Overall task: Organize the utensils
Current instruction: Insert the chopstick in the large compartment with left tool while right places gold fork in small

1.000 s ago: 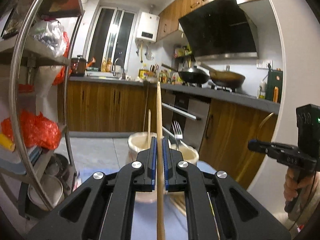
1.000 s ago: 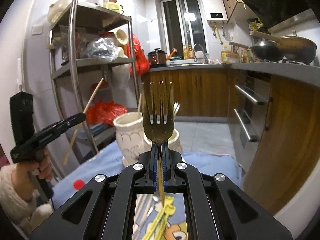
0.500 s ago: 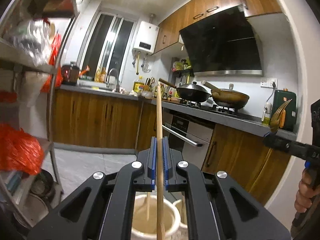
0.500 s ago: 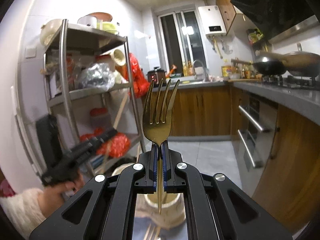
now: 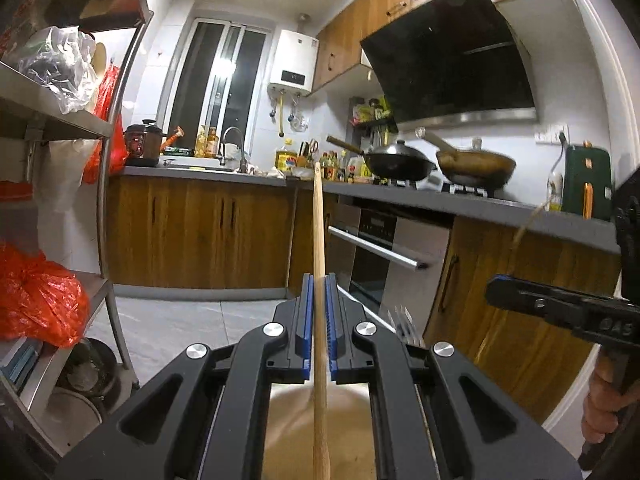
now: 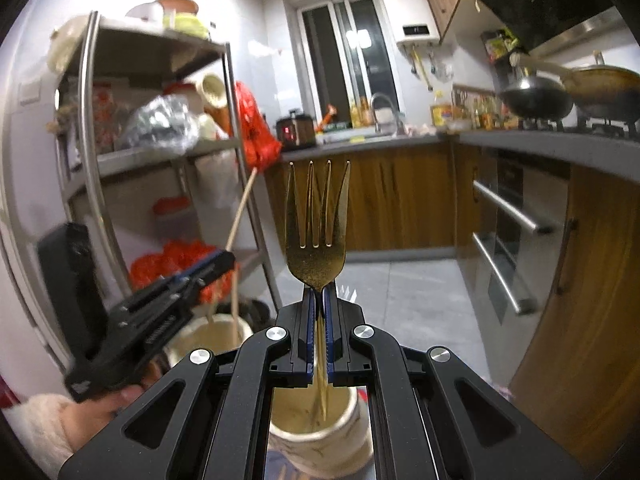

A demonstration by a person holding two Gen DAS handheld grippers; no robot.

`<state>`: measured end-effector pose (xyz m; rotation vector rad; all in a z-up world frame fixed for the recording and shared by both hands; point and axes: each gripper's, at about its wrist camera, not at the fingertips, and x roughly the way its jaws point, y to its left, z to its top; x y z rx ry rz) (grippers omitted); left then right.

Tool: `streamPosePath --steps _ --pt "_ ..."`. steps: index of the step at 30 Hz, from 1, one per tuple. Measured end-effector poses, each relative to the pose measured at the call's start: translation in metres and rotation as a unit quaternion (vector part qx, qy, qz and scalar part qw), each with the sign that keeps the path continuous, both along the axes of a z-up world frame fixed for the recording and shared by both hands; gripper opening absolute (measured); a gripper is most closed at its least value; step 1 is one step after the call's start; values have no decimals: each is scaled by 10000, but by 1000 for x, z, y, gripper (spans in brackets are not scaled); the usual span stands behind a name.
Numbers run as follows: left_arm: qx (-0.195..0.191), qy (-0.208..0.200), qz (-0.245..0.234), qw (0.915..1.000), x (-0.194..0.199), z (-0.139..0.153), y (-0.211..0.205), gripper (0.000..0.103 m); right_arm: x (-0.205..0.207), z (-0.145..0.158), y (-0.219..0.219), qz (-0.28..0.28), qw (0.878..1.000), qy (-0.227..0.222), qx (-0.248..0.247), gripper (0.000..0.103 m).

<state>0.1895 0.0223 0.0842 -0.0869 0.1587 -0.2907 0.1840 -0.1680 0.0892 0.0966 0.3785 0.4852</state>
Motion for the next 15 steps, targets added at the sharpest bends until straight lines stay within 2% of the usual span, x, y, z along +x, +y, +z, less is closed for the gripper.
streamPosePath --steps 6,15 --pt "126 108 22 9999 -23 -13 5 6 10 -22 1 8 9991 414 2 5" --pt "305 324 85 9990 -38 -20 5 7 15 -25 -2 -202 9981 587 12 7"
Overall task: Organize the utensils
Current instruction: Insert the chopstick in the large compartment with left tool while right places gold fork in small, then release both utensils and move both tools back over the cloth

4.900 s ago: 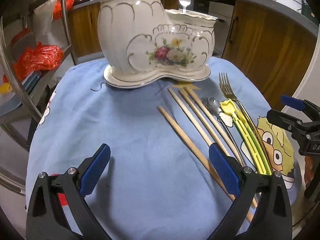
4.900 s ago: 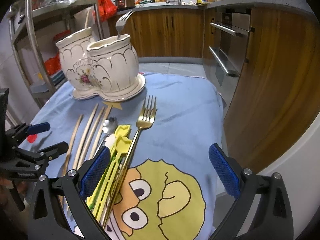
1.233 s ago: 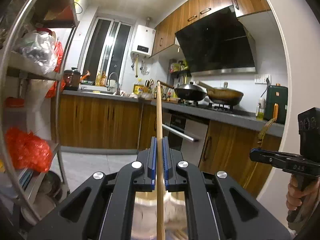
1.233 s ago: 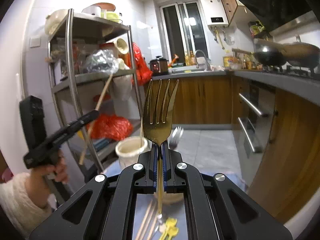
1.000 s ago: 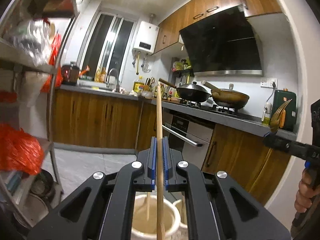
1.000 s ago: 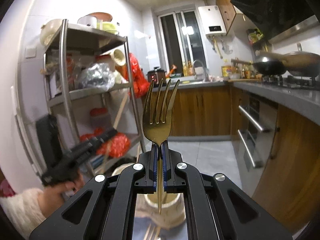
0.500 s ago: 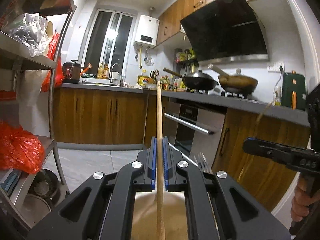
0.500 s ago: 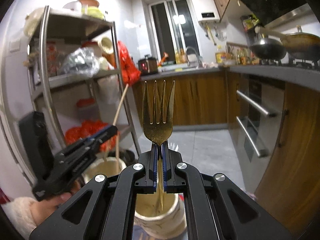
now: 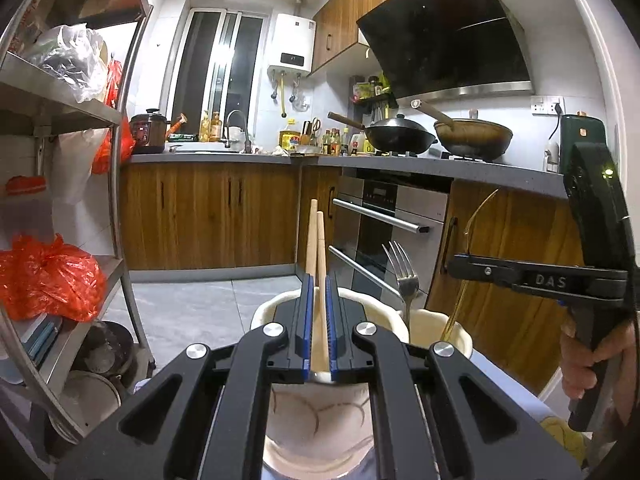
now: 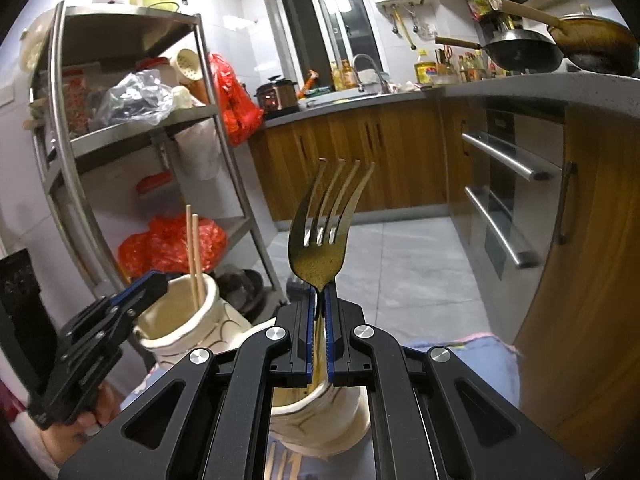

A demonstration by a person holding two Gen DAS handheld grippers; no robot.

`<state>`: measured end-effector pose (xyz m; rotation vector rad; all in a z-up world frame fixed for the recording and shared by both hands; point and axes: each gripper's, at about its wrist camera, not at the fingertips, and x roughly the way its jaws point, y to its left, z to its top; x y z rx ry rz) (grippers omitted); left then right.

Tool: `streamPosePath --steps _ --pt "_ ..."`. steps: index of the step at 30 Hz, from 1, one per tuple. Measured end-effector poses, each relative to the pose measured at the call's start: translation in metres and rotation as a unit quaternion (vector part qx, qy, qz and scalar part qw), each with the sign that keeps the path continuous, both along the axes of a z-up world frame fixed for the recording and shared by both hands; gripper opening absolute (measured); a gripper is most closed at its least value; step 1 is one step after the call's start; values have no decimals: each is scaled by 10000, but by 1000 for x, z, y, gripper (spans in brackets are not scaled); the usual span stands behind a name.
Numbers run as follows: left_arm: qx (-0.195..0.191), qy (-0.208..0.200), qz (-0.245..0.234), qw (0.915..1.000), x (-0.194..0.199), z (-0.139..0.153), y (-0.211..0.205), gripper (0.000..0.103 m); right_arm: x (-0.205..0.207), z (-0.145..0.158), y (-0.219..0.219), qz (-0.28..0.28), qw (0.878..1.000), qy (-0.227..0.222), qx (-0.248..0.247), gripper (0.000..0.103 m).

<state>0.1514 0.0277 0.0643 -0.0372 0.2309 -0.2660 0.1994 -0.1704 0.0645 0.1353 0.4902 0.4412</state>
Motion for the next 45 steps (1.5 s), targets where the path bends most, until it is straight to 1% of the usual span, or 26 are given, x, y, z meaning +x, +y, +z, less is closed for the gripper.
streamPosePath --steps 1,2,3,4,7,8,9,10,11,12,13,14,15,18,21,26,28,34,41,45 --pt "6 20 -5 10000 -1 1 0 11 0 -1 0 -7 10000 22 -22 10" --pt "5 54 -23 10000 -2 2 0 15 1 -1 0 -18 10000 48 -39 16" --pt "-5 68 -29 10000 -4 3 1 31 1 -2 -1 -34 10000 53 -41 24" --pt "-25 70 -11 10000 -6 5 1 46 -1 -2 -3 -52 10000 33 -15 27" --pt "-111 40 -8 9999 -15 8 4 60 -4 0 -7 -80 10000 19 17 37" --pt "-130 51 13 9999 -19 10 5 65 -7 0 -10 -81 9999 14 64 50" --pt "-138 52 41 9999 -21 11 6 75 -11 2 -13 -72 9999 -14 132 65" --pt "-163 32 72 9998 -25 12 7 83 -15 3 -17 -55 9998 -53 190 72" --pt "-189 7 95 9998 -29 14 8 87 -19 4 -19 -51 9997 -89 207 81" --pt "-204 -11 132 9997 -33 15 8 94 -24 5 -21 -56 9997 -132 189 85" --pt "-217 -29 169 9996 -37 17 9 97 -28 6 -23 -70 9997 -165 153 88" --pt "-230 -39 184 9996 -39 18 10 97 -34 7 -25 -82 9997 -208 125 93" --pt "-238 -26 190 9995 -44 20 10 97 -39 7 -28 -99 9996 -238 104 95" --pt "-157 57 205 9997 -53 23 8 97 -53 6 -36 -206 9995 -239 19 98" --pt "-12 153 203 9997 -64 22 5 97 -65 1 -43 -284 9995 -157 -39 98" --pt "214 410 54 9989 -82 15 -7 97 -83 -19 -59 -315 9991 232 -144 98" --pt "337 596 -25 9977 -89 7 -14 97 -89 -27 -62 -282 9987 379 -184 98" --pt "420 1105 -285 9926 -101 -19 -28 97 -111 -53 -59 -142 9943 824 -667 98" --pt "425 1707 -335 9838 -106 -51 -33 97 -127 -80 -46 131 9864 1232 -1076 98" --pt "510 1889 -297 9802 -109 -64 -36 97 -131 -92 -43 173 9817 1396 -1287 98"
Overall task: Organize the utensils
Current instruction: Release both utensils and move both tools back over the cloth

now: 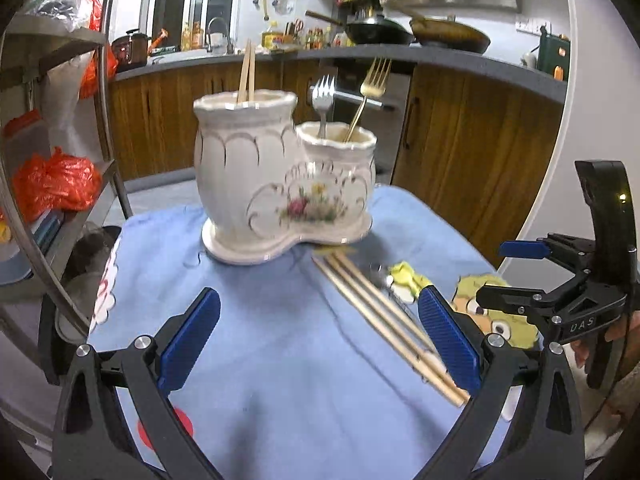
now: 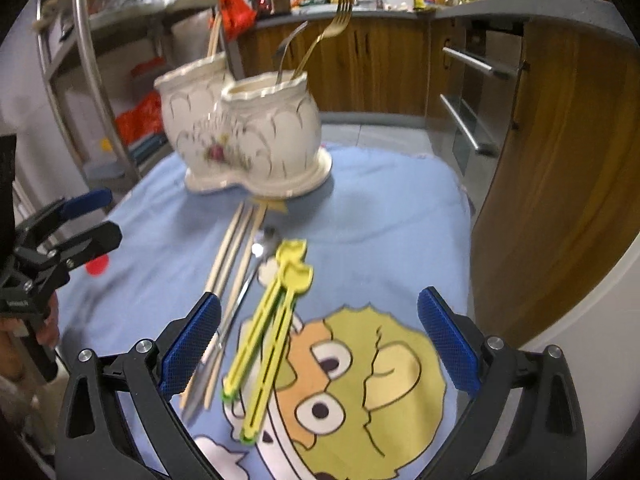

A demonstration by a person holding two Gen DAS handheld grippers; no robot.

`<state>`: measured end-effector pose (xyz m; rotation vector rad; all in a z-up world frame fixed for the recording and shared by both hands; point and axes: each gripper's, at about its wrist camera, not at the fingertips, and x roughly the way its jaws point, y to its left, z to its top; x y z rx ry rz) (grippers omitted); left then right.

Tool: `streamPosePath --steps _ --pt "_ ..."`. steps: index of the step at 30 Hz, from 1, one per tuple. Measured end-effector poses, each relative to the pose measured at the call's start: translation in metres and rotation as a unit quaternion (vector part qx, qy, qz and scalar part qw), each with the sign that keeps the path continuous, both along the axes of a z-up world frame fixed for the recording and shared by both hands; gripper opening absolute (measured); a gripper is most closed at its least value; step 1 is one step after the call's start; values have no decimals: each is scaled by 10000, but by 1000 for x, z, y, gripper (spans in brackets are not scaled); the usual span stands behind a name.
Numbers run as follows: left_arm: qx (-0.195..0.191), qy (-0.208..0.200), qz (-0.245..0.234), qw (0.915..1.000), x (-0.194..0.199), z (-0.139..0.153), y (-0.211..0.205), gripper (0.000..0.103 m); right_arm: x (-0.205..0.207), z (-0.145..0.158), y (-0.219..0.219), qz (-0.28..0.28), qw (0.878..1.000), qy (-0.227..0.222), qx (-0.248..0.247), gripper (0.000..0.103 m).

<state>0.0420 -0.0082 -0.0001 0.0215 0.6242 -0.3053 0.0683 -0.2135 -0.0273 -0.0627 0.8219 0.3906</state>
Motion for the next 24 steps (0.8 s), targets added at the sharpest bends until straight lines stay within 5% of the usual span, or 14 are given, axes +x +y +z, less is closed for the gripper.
streamPosePath --steps 17,24 --pt "332 406 115 9986 5 -22 -13 97 -11 -16 13 210 9976 194 -633 96" --pt "370 440 93 9983 3 -24 -15 97 -17 -19 18 575 9943 387 -807 80"
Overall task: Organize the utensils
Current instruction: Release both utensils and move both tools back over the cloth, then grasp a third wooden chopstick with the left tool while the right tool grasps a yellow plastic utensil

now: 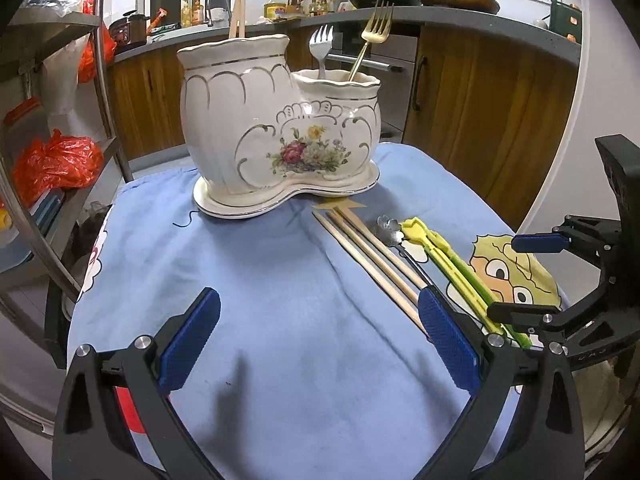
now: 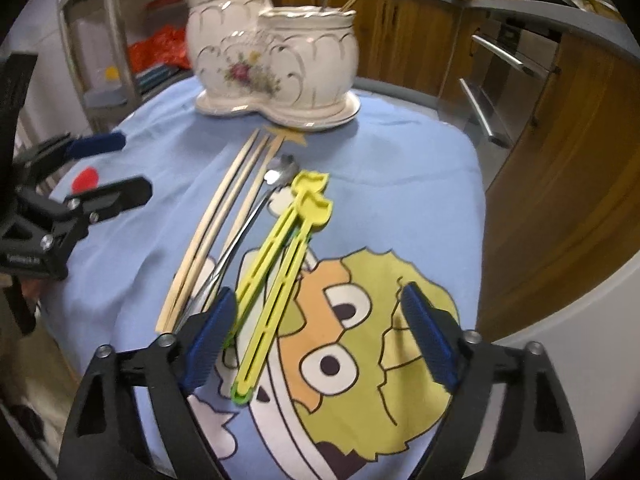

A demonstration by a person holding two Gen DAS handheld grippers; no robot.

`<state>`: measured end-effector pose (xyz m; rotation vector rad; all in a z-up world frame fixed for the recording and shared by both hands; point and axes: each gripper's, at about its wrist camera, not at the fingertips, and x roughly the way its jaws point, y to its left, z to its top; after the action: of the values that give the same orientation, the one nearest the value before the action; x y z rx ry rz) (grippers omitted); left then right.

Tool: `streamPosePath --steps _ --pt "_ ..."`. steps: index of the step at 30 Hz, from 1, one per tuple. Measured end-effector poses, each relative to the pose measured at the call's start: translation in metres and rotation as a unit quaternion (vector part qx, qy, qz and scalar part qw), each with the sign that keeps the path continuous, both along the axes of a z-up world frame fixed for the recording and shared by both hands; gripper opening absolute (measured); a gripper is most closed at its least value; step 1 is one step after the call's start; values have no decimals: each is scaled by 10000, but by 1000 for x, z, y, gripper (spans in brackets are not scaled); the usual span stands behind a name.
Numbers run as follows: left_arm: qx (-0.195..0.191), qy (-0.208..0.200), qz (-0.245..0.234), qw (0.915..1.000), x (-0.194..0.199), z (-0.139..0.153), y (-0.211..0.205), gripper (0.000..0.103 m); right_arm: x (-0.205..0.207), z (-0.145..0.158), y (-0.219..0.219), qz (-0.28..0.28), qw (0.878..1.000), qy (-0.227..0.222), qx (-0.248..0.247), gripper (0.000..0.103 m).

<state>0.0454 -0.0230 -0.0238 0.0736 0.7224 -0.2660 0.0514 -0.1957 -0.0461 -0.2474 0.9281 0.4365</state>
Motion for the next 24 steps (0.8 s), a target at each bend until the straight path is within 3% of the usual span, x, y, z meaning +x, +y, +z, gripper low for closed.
streamPosePath --steps 6,13,17,22,24 --pt "3 10 -13 10000 0 -1 0 97 -2 1 -5 29 10000 84 -21 64" --pt "21 54 -40 10000 0 -3 -3 97 4 -6 1 34 9998 193 7 60" --pt "-38 145 0 9999 5 -3 -5 97 18 -5 5 -137 9997 173 44 46" --pt "-40 398 262 9989 18 -5 -16 97 32 -6 5 -285 9992 137 239 38" --pt "-67 522 353 9980 23 -8 -21 93 32 -7 4 -283 9993 51 226 24"
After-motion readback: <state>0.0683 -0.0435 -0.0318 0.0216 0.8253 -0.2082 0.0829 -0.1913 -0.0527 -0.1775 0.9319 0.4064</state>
